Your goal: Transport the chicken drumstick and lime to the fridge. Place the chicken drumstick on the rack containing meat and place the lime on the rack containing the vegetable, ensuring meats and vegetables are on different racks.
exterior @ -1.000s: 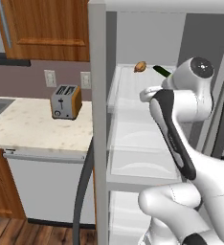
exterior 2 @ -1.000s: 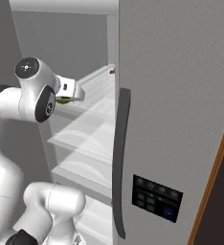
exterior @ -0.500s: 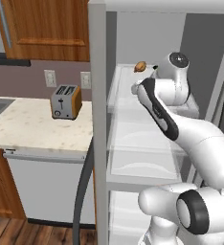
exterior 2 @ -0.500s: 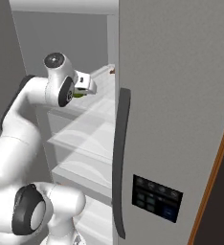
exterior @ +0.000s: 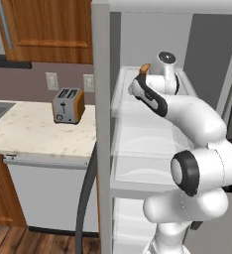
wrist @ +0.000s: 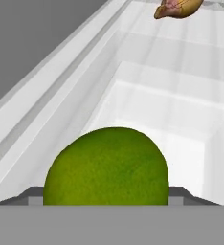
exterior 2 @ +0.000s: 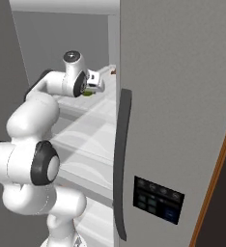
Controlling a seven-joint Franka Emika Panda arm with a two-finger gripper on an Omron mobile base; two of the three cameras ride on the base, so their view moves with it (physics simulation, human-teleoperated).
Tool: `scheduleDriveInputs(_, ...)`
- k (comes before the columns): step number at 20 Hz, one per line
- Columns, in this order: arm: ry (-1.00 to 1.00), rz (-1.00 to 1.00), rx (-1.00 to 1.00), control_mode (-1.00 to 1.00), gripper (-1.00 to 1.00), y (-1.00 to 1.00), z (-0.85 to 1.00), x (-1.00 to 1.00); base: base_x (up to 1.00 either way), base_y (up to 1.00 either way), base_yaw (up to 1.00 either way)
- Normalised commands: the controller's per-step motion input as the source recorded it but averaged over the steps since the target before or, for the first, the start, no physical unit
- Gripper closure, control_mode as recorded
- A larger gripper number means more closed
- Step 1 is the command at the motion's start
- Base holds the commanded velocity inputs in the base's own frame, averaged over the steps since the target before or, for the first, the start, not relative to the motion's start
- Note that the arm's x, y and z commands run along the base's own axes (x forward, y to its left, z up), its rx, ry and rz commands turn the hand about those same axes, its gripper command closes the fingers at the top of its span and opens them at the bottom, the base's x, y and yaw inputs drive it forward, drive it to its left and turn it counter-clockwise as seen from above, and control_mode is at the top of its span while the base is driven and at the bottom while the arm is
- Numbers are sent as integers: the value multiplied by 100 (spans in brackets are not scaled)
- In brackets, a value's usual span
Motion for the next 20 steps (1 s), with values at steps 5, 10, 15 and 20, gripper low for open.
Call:
scheduleDriveInputs(5,0,2,0,-100,100,0,-45,59,0,0,0)
scheduleDriveInputs(10,0,2,0,-100,100,0,-57,66,0,0,0)
scheduleDriveInputs(15,2,3,0,-100,100,0,-81,57,0,0,0)
scheduleDriveInputs(20,13,4,0,-100,100,2,-100,21,0,0,0)
